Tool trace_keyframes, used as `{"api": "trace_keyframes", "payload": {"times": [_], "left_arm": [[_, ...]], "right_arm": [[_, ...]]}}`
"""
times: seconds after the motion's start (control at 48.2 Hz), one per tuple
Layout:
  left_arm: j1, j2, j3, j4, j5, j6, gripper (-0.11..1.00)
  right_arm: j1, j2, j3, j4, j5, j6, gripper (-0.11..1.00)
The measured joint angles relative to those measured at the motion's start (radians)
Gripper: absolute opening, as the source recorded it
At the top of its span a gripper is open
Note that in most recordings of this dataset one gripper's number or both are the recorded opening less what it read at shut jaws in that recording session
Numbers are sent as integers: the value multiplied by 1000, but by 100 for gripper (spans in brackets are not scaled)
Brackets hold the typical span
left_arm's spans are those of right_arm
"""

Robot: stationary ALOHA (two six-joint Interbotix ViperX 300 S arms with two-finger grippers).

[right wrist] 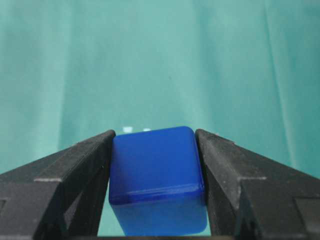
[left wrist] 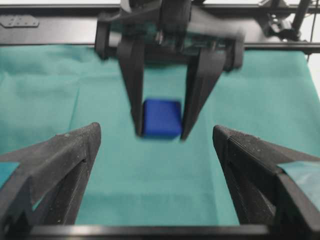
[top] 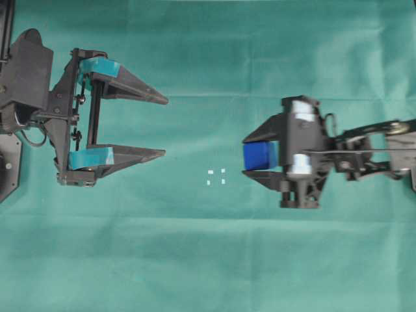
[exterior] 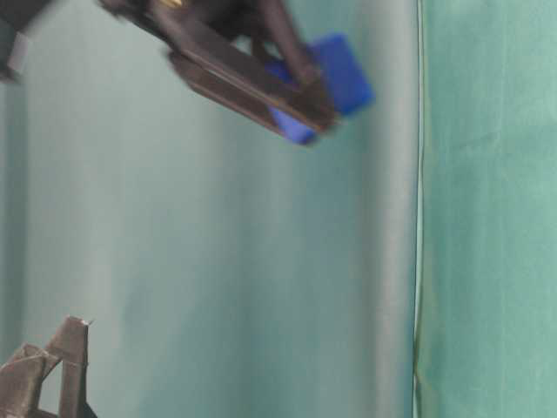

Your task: Handover the blue block to the right arm after grasping it with the left arm, then place it in the designated position.

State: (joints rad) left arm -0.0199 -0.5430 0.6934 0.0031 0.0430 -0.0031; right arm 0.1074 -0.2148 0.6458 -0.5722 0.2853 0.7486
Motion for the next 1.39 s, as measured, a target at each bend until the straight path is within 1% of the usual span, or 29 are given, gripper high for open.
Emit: {"api": "trace_keyframes", "payload": {"times": [0.187,0.311,0.519,0.871,1.099,1.39], "left_arm": [[0,0,0,0,0,0,100],[0,0,2,0,0,0,100],[0,2,2,0,0,0,100],[0,2,2,0,0,0,100],[0,2,0,0,0,0,100],[-2,2,0,0,2,0,100]], "right_arm": [[-41,124,0,5,-138,2,55],[-60,199,-2,25,-216,2,55],[-72,296,-23,35,-298,2,55],[-77,442,-101,38,-344,2,55],[-78,476,-123,48,-391,2,55],[-78,486,-123,48,-399,2,55]]}}
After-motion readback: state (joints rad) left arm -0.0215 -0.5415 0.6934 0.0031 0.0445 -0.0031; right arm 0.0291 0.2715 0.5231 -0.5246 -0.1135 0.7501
